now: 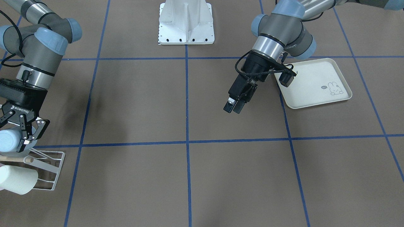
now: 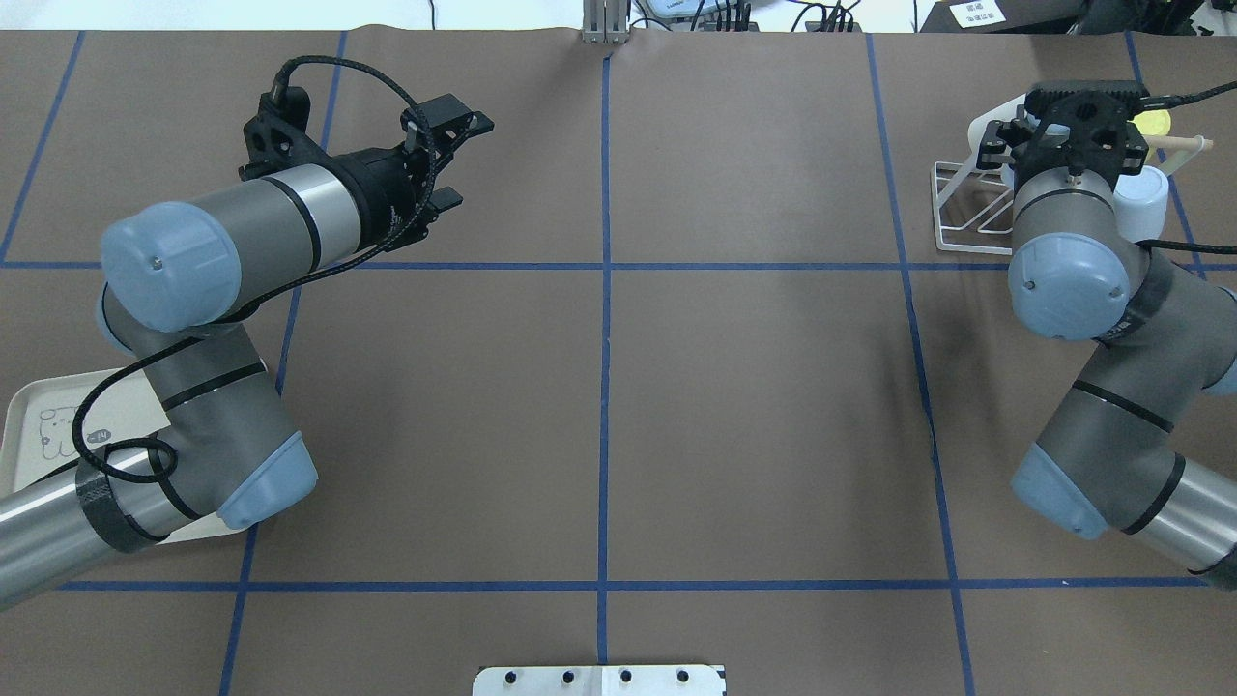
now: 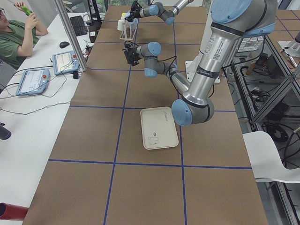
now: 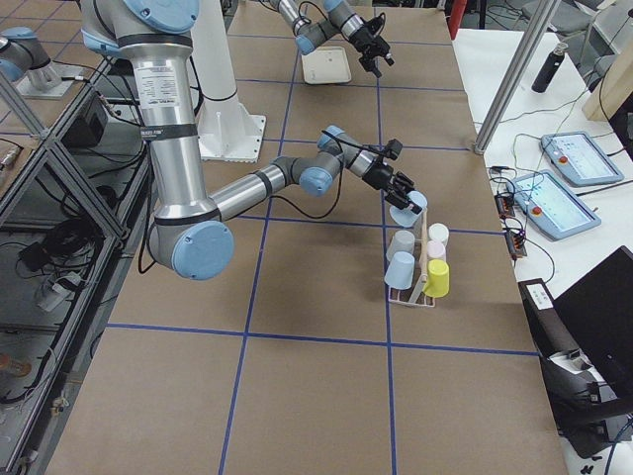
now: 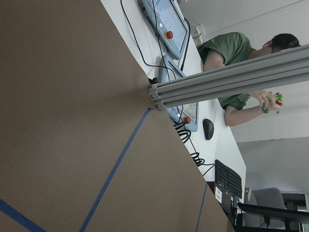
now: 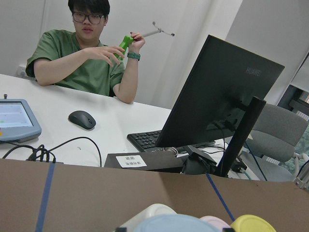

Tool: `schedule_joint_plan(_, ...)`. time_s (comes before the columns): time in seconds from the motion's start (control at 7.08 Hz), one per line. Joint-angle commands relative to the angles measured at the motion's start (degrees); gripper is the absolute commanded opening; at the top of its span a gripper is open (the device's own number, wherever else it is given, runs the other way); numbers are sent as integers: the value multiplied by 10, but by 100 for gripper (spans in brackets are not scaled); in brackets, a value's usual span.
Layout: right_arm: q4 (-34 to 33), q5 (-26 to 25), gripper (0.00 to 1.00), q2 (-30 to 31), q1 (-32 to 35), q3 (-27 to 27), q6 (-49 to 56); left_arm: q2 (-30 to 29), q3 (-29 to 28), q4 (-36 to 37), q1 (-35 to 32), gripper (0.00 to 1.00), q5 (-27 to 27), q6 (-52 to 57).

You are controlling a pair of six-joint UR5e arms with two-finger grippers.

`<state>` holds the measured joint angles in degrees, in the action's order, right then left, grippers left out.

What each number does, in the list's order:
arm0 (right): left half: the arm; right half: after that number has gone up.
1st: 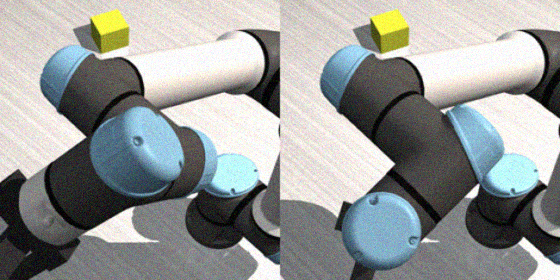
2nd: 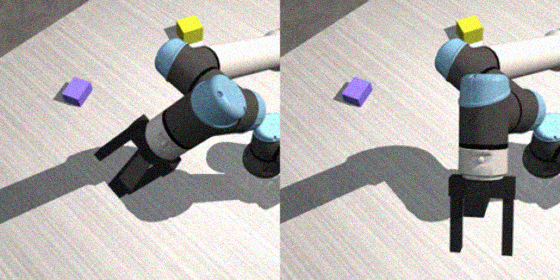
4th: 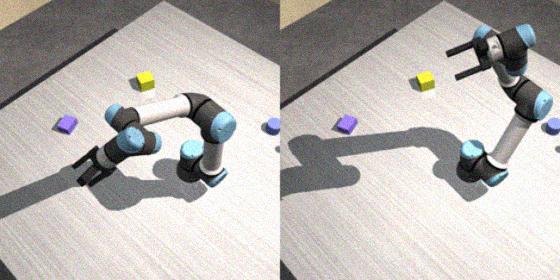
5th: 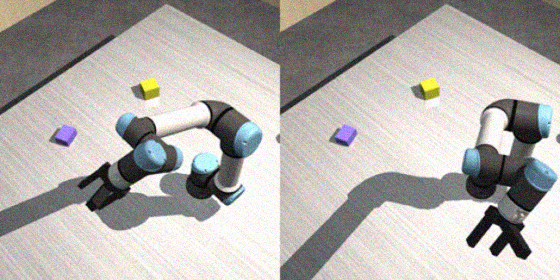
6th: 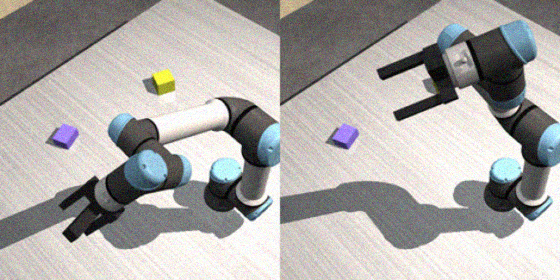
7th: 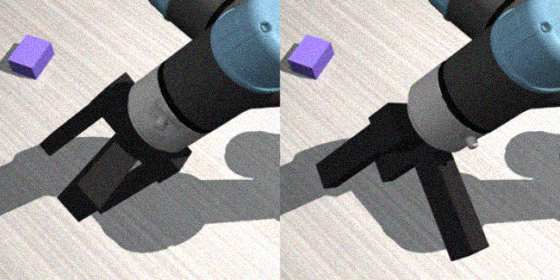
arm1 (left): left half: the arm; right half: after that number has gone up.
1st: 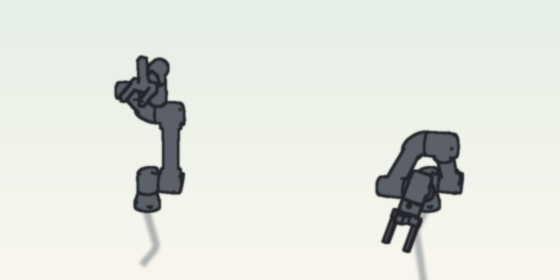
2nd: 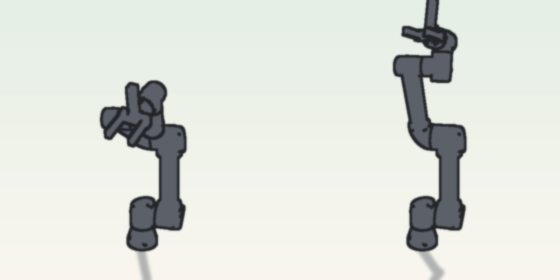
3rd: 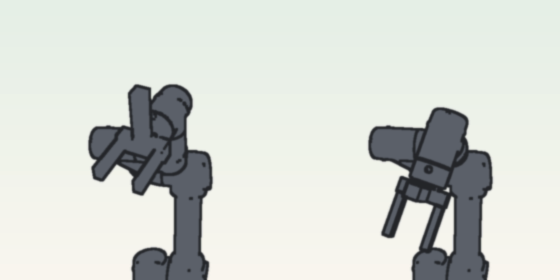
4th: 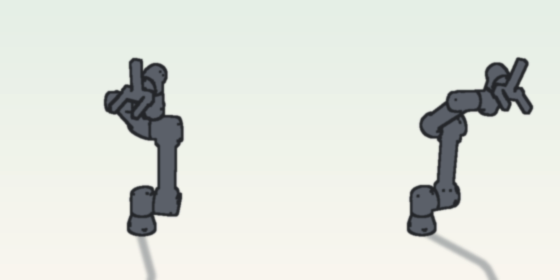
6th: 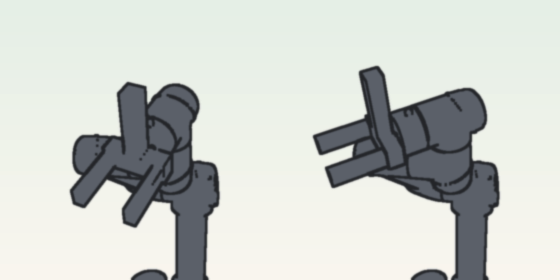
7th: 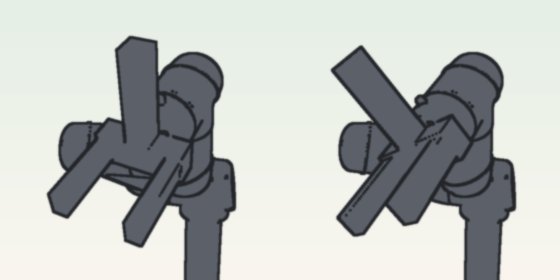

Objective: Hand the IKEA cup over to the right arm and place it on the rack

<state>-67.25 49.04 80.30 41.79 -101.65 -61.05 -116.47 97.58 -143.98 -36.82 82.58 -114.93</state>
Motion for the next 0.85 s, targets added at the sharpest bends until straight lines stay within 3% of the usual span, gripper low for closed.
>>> schedule_joint_plan(0.0,0,1,0,-2,-6,8,-2,9,2,-2,2,100,-1,-3)
schedule_joint_plan(0.71,2,2,0,-3,-10,22,-7,10,2,-2,2,100,-1,-6)
